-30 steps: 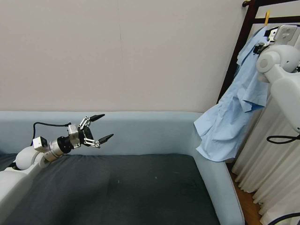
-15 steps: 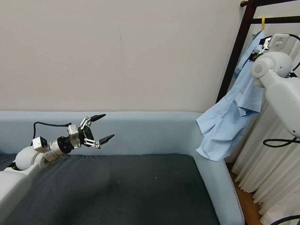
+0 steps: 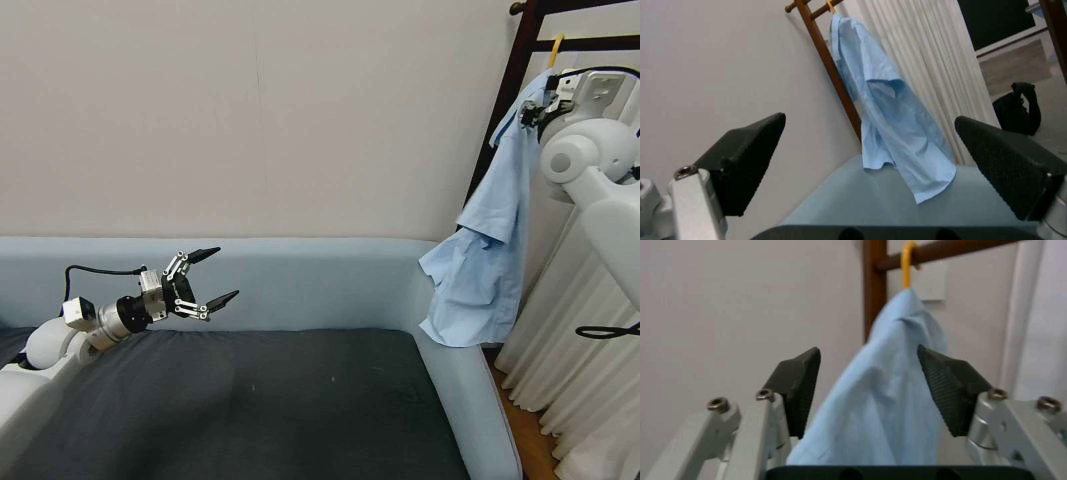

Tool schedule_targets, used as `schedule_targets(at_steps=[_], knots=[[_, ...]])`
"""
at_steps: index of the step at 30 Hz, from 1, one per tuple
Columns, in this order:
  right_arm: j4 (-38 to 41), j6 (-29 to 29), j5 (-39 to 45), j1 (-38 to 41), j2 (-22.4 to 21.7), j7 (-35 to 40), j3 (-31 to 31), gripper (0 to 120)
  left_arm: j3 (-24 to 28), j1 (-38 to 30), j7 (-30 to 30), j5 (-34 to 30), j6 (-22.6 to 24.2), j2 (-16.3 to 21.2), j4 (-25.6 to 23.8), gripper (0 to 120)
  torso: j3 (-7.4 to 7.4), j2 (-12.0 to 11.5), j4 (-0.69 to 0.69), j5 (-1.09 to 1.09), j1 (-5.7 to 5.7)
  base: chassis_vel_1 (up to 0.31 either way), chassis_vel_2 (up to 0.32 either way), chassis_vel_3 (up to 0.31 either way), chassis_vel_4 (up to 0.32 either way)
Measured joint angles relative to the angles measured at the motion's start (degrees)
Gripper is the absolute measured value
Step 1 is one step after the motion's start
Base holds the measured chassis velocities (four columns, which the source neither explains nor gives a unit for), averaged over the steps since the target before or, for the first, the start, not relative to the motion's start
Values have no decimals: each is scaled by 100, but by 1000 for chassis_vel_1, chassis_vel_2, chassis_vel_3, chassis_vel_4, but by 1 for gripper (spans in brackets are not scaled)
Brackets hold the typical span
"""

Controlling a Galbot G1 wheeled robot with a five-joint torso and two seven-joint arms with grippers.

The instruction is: Pick up the clothes from the sofa and hang them on the clothes hanger.

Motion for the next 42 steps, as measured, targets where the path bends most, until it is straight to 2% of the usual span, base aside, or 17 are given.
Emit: schedule_targets(at_steps=[6,8,9,10,13,14,15,18,19,20,21,24,25,26,30,35,42], knots=[[1313,894,244,-1228,-566,-1277,692,81,-221,293,-512,-50,141,-168,-275,100,0,0,-2,4,0,0,0,0,0],[1854,1335,246,-1898,-718,-1968,898,89,-446,688,-1366,-7,227,-345,-696,100,-1,0,2,0,-1,0,0,0,0],[1854,1335,246,-1898,-718,-1968,898,89,-446,688,-1366,-7,227,-345,-696,100,-1,0,2,0,-1,0,0,0,0],[2121,1642,142,-2450,-769,-2399,1017,95,-521,935,-2160,166,257,-534,-1034,100,-1,1,7,0,-1,0,0,0,0],[2644,1979,-583,-3668,-629,-2622,1225,100,-756,1733,-4062,662,690,-1062,-1952,100,0,0,-1,3,-1,0,0,0,0],[2644,1979,-583,-3668,-629,-2622,1225,100,-756,1733,-4062,662,690,-1062,-1952,100,0,0,-1,3,-1,0,0,0,0],[2788,1968,-1039,-4047,-472,-2508,1306,100,-908,2124,-4570,795,915,-1279,-2255,100,-1,0,-2,2,-1,0,0,0,0],[2904,1896,-2523,-5181,62,-2281,1713,100,-1223,3011,-5278,1390,1226,-1941,-2721,100,0,0,10,0,-1,0,0,0,0],[2877,2092,-3079,-5686,339,-2271,1925,100,-1341,3290,-5416,1759,1242,-2276,-2802,100,0,0,8,4,-1,0,0,0,0],[2877,2092,-3079,-5686,339,-2271,1925,100,-1341,3290,-5416,1759,1242,-2276,-2802,100,0,0,8,4,-1,0,0,0,0],[2859,2272,-3491,-6087,613,-2272,2140,100,-1419,3519,-5509,2082,1191,-2597,-2835,100,0,0,7,5,-1,0,0,0,0],[3024,2529,-4662,-7360,1624,-2346,2925,100,-1408,3994,-5628,2604,619,-3313,-2838,100,0,0,0,4,-2,0,0,0,0],[3157,2548,-4946,-7737,1943,-2373,3091,100,-1331,4114,-5703,2697,487,-3473,-2845,100,-1,1,-1,5,-1,0,0,0,0],[3157,2548,-4946,-7737,1943,-2373,3091,100,-1331,4114,-5703,2697,487,-3473,-2845,100,-1,1,-1,5,-1,0,0,0,0],[3489,2798,-6050,-8969,3103,-2410,3313,100,-979,4617,-6007,3171,338,-3935,-2971,100,-1,1,2,0,-2,0,0,0,0],[3231,3505,-6407,-9662,3865,-2527,3153,100,-923,4939,-6015,3496,221,-4025,-2820,100,0,1,2,-1,-1,0,0,0,0],[2626,3709,-6006,-9787,3970,-2442,2753,100,-1030,5128,-6008,3326,297,-3811,-2926,100,0,1,2,2,0,0,0,0,0]])
